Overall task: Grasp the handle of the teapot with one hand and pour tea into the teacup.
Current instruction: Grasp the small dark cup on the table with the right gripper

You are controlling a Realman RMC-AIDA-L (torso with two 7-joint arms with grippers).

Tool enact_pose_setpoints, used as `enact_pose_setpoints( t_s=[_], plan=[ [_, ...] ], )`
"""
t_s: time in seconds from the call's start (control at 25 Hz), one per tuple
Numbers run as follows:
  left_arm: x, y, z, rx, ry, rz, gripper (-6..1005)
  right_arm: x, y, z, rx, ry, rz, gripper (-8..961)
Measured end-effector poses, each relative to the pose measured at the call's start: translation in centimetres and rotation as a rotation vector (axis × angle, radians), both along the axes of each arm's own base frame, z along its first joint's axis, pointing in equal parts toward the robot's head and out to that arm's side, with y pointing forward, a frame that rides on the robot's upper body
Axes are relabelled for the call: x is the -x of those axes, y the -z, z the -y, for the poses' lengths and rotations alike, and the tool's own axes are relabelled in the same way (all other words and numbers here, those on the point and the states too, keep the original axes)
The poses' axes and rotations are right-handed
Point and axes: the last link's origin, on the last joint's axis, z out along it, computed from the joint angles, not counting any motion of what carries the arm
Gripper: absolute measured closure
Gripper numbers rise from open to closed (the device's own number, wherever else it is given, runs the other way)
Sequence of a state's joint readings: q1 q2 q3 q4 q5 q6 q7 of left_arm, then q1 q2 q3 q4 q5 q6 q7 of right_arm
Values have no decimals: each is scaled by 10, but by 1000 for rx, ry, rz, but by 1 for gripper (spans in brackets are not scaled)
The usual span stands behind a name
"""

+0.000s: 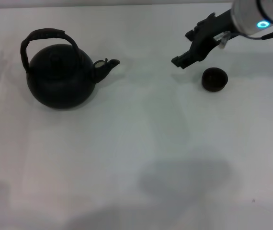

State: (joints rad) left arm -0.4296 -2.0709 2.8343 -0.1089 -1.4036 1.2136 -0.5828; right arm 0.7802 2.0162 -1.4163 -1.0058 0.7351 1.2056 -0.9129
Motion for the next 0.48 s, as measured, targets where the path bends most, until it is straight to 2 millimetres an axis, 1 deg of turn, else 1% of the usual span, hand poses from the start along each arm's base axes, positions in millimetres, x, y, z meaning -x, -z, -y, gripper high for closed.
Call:
enact_pose_setpoints(
  t_s=[0.12,0.2,0.36,0.48],
  plan=[
    [0,0,0,0,0,0,115,9,12,-1,11,-23,70,110],
    [0,0,0,0,-2,0,114,11,18,-2,6,-32,117,110],
    [1,0,1,1,-4,0,114,7,29,-6,6,-17,216,110],
    [1,0,2,0,-5,1,114,1,33,-7,17,-1,244,110]
  ],
)
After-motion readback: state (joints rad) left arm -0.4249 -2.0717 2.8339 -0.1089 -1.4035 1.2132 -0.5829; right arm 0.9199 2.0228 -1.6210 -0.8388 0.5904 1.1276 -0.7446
